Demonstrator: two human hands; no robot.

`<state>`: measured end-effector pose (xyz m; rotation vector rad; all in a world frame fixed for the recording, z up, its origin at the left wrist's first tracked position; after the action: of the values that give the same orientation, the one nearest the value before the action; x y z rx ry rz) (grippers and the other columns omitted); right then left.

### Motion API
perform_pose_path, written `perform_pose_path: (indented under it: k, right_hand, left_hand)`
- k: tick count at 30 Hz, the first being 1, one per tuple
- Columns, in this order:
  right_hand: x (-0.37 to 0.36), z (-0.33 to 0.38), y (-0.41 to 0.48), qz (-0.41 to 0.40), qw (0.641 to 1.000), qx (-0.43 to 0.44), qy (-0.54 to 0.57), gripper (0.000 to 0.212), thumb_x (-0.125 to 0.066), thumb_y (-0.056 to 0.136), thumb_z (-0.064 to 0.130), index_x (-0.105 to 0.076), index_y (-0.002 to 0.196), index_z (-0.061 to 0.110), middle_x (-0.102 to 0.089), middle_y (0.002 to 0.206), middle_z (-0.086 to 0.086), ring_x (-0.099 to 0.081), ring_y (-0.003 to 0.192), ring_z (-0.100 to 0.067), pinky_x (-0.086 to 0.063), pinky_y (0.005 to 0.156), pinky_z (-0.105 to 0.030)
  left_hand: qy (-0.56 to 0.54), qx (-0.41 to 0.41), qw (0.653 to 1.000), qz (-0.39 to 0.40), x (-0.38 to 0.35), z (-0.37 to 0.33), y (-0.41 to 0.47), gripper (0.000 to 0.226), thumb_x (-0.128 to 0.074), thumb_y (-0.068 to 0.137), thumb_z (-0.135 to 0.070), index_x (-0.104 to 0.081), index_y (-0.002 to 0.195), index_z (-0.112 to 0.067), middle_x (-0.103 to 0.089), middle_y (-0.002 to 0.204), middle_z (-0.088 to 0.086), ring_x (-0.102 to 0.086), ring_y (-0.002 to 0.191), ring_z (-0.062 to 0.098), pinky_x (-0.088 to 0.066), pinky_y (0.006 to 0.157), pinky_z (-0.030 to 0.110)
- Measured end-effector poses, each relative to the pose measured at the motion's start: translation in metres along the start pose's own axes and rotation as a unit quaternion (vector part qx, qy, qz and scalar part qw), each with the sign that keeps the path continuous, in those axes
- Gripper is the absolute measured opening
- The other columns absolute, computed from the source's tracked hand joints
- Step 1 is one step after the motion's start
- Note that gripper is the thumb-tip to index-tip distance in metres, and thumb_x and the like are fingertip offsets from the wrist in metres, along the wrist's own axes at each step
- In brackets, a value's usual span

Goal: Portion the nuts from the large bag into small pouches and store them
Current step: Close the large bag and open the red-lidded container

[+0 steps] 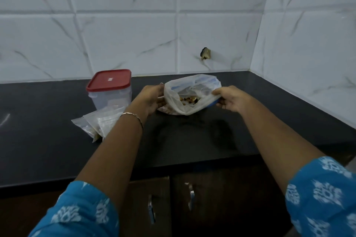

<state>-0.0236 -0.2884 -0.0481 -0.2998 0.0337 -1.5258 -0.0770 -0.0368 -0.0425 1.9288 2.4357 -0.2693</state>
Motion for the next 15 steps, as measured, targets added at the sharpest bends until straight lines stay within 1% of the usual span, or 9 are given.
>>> perform_pose_path:
  k: [1,2,4,6,8,10,11,13,15]
  right_hand:
    - [-0.004,0.006,0.000,0.019,0.999,-0.003,0.043,0.021,-0.062,0.091,0.011,-0.058,0.110,0.007,-0.062,0.104,-0.011,-0.059,0.079,-0.017,-0.047,0.058,-0.027]
    - [-0.008,0.015,-0.002,0.041,0.996,-0.004,0.081,0.015,-0.060,0.092,0.012,-0.058,0.107,0.009,-0.062,0.107,-0.011,-0.061,0.082,-0.017,-0.049,0.060,-0.027]
    - [-0.015,0.032,-0.004,0.081,0.986,0.002,0.146,0.011,-0.056,0.096,0.021,-0.059,0.102,0.011,-0.063,0.102,-0.008,-0.062,0.084,-0.017,-0.050,0.065,-0.028]
    - [-0.018,0.046,-0.004,0.102,0.973,0.010,0.209,0.022,-0.046,0.101,0.028,-0.059,0.096,0.010,-0.062,0.094,-0.007,-0.061,0.085,-0.017,-0.051,0.070,-0.029]
    - [-0.018,0.057,0.001,0.099,0.960,0.015,0.261,0.031,-0.036,0.105,0.025,-0.057,0.093,0.007,-0.061,0.092,-0.007,-0.061,0.084,-0.018,-0.052,0.074,-0.029]
    - [-0.017,0.066,0.009,0.090,0.953,0.019,0.288,0.030,-0.035,0.106,0.020,-0.056,0.091,0.005,-0.060,0.091,-0.007,-0.061,0.083,-0.017,-0.052,0.076,-0.030]
    - [-0.017,0.069,0.012,0.086,0.951,0.021,0.297,0.028,-0.037,0.105,0.018,-0.056,0.091,0.005,-0.060,0.091,-0.007,-0.061,0.082,-0.017,-0.054,0.075,-0.029]
    - [-0.019,0.075,0.022,0.079,0.949,0.021,0.304,0.020,-0.045,0.103,0.016,-0.057,0.092,0.005,-0.061,0.090,-0.007,-0.062,0.081,-0.017,-0.057,0.066,-0.028]
    - [-0.017,0.080,0.029,0.056,0.957,0.022,0.283,0.011,-0.052,0.099,0.010,-0.058,0.090,0.004,-0.062,0.089,-0.008,-0.063,0.079,-0.017,-0.058,0.059,-0.025]
  left_hand:
    - [-0.030,0.023,0.999,0.024,0.000,-0.003,0.000,0.021,-0.045,0.102,-0.020,-0.061,0.095,-0.009,-0.065,0.092,0.008,-0.062,0.080,0.020,-0.054,0.068,0.030]
    - [-0.050,0.044,0.997,0.045,0.001,-0.007,-0.002,0.018,-0.044,0.102,-0.017,-0.060,0.099,-0.008,-0.065,0.092,0.009,-0.062,0.079,0.020,-0.056,0.066,0.029]
    - [-0.076,0.066,0.992,0.069,0.004,-0.017,-0.002,0.019,-0.042,0.102,-0.012,-0.060,0.104,-0.006,-0.065,0.093,0.010,-0.063,0.080,0.019,-0.058,0.061,0.028]
    - [-0.080,0.066,0.992,0.073,0.008,-0.027,0.001,0.016,-0.046,0.100,-0.009,-0.061,0.098,-0.004,-0.065,0.090,0.009,-0.065,0.076,0.017,-0.058,0.059,0.026]
    - [-0.082,0.056,0.993,0.068,0.011,-0.037,0.005,0.013,-0.050,0.097,-0.006,-0.061,0.091,-0.004,-0.065,0.085,0.009,-0.066,0.071,0.016,-0.057,0.056,0.023]
    - [-0.083,0.047,0.993,0.063,0.012,-0.044,0.011,0.013,-0.051,0.097,-0.003,-0.061,0.089,-0.004,-0.064,0.085,0.008,-0.063,0.074,0.016,-0.057,0.056,0.021]
    - [-0.076,0.043,0.994,0.061,0.012,-0.047,0.013,0.014,-0.050,0.096,-0.001,-0.060,0.088,-0.005,-0.063,0.085,0.008,-0.062,0.075,0.016,-0.057,0.056,0.020]
    - [-0.035,0.039,0.997,0.056,0.012,-0.054,0.021,0.014,-0.052,0.094,0.003,-0.060,0.088,-0.006,-0.062,0.085,0.009,-0.061,0.077,0.017,-0.056,0.057,0.020]
    - [0.021,0.036,0.998,0.046,0.013,-0.064,0.029,0.014,-0.056,0.090,0.008,-0.059,0.090,-0.006,-0.062,0.086,0.011,-0.061,0.077,0.019,-0.057,0.055,0.021]
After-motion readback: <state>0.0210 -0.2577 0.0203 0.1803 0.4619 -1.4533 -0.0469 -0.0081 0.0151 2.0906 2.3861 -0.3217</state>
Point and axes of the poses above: each hand's wrist, its own y-axis towards the middle knuckle, its own x-axis out of the back of the hand, z = x × y, the point moved 7 cm from there along y, towards the middle knuckle
